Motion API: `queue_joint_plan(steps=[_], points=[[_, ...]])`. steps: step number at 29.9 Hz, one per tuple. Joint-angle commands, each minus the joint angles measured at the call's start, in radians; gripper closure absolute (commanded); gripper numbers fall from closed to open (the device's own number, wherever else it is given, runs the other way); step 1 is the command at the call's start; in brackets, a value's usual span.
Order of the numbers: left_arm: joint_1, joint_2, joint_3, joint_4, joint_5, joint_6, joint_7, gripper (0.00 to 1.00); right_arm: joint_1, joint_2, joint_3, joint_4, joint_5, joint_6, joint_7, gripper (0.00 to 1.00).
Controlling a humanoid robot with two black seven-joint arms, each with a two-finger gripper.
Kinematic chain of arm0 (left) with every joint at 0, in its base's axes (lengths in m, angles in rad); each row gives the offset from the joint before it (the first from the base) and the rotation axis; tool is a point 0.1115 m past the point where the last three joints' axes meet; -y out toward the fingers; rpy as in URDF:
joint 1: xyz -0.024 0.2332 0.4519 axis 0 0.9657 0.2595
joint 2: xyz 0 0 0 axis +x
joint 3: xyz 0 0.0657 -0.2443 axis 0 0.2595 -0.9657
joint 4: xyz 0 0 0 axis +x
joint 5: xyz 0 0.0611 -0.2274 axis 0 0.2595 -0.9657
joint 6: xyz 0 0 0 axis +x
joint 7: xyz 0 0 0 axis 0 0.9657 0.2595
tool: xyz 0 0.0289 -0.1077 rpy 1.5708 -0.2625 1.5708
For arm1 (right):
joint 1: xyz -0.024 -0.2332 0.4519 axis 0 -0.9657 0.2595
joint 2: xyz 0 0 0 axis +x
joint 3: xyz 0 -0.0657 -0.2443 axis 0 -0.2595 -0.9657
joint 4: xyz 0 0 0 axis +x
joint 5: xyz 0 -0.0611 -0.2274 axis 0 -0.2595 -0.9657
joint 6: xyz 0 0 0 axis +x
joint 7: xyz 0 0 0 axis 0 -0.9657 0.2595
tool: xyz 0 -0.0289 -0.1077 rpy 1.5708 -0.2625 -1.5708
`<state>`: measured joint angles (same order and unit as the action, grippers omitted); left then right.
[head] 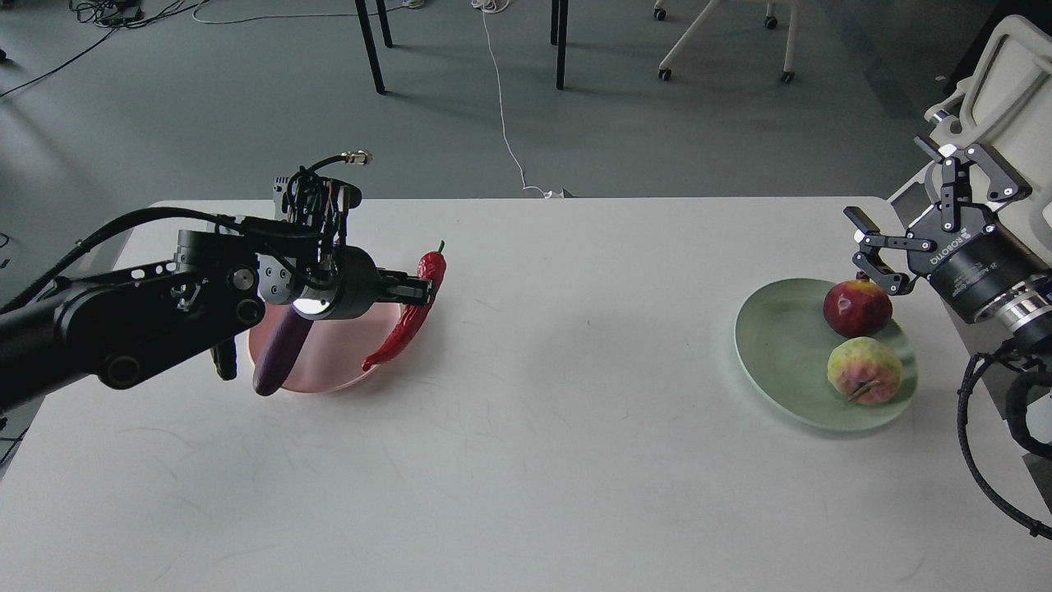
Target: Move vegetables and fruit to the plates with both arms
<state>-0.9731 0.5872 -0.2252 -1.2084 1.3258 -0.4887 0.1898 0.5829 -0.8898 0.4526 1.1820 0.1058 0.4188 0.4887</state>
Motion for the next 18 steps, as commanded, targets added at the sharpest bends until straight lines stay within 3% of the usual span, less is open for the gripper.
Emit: queue_joint_plan(steps=[1, 3, 8, 13, 15, 18], points=[[0.028, 0.019, 0.001, 0.044, -0.002, 0.000, -0.007, 0.84, 0.000, 0.002, 0.000, 0.001, 0.000, 0.000, 0.000, 0.01], [0.033, 0.020, 0.001, 0.067, -0.003, 0.000, -0.009, 0.72, 0.000, 0.002, 0.000, 0.001, 0.000, 0.000, 0.000, 0.02], [0.030, 0.022, -0.005, 0.078, -0.019, 0.000, -0.013, 0.00, 0.000, 0.003, 0.000, -0.001, 0.000, 0.000, 0.000, 0.01], [0.022, 0.042, -0.035, 0.066, -0.075, 0.000, -0.020, 0.00, 0.006, 0.005, -0.002, -0.004, 0.000, 0.000, 0.000, 0.01], [0.022, 0.043, -0.100, 0.061, -0.121, 0.000, -0.061, 0.00, 0.012, 0.006, -0.003, -0.010, 0.000, -0.002, 0.000, 0.02], [0.033, 0.016, -0.277, 0.073, -0.259, 0.000, -0.168, 0.00, 0.038, 0.008, -0.003, -0.016, 0.000, -0.006, 0.000, 0.02]])
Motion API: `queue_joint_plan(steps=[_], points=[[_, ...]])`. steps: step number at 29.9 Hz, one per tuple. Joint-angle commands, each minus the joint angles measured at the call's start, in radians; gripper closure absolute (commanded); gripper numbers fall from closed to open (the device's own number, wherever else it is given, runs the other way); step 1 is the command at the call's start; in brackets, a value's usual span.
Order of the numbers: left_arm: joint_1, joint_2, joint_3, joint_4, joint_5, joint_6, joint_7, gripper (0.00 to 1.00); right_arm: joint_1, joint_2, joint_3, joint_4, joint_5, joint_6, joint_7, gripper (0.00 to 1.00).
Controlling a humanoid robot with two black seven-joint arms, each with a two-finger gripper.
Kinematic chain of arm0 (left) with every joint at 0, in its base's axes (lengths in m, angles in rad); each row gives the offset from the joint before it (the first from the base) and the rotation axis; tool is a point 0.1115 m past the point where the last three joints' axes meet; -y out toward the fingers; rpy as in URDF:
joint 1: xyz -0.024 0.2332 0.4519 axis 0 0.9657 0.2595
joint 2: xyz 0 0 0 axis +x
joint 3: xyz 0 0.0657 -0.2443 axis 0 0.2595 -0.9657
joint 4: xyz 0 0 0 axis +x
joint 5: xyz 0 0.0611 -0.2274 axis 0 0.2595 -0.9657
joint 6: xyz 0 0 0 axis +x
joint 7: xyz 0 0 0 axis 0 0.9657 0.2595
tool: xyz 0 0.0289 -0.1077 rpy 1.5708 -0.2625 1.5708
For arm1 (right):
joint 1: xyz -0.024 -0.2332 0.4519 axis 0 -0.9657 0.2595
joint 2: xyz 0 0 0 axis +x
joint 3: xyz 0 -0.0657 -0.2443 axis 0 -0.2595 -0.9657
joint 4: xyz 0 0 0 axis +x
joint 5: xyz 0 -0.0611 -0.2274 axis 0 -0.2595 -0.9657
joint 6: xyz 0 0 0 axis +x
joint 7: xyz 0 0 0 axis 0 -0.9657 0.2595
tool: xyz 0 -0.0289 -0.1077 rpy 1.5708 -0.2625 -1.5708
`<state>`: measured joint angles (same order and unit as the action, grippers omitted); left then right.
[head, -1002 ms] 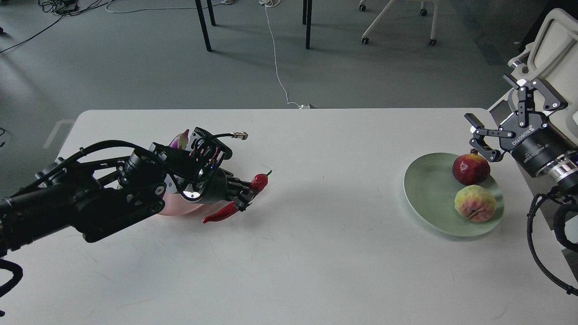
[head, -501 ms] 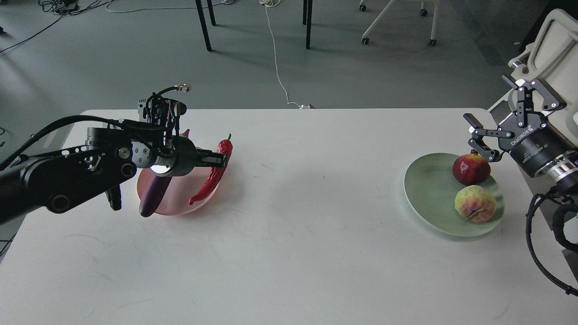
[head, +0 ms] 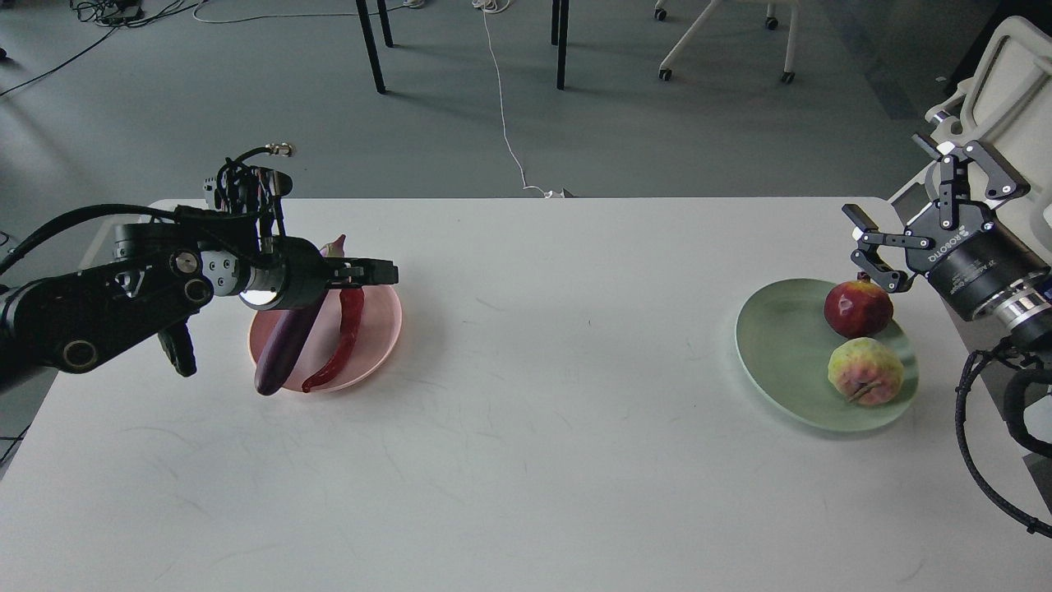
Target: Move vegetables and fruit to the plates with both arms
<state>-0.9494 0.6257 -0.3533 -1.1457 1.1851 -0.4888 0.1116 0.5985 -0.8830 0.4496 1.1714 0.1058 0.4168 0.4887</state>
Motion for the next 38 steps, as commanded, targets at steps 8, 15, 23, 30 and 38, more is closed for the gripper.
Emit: queue_joint_plan(steps=[8, 15, 23, 30, 38], points=[[0.075, -0.066, -0.279, 0.030, -0.594, 0.177, -0.271, 0.00, 0.129, 0.054, -0.034, -0.064, 0.008, -0.061, 0.000, 0.01], [0.153, -0.121, -0.335, 0.084, -0.760, 0.271, -0.393, 0.00, 0.129, 0.163, -0.038, -0.075, 0.011, -0.141, 0.000, 0.01], [0.296, -0.256, -0.401, 0.257, -0.762, 0.248, -0.463, 0.00, 0.064, 0.211, -0.051, -0.105, 0.006, -0.141, 0.000, 0.01], [0.363, -0.385, -0.486, 0.285, -0.760, 0.251, -0.464, 0.00, 0.027, 0.234, -0.025, -0.095, 0.003, -0.133, 0.000, 0.01], [0.399, -0.399, -0.527, 0.287, -0.762, 0.242, -0.467, 0.00, 0.021, 0.237, -0.003, -0.096, 0.002, -0.138, 0.000, 0.01]])
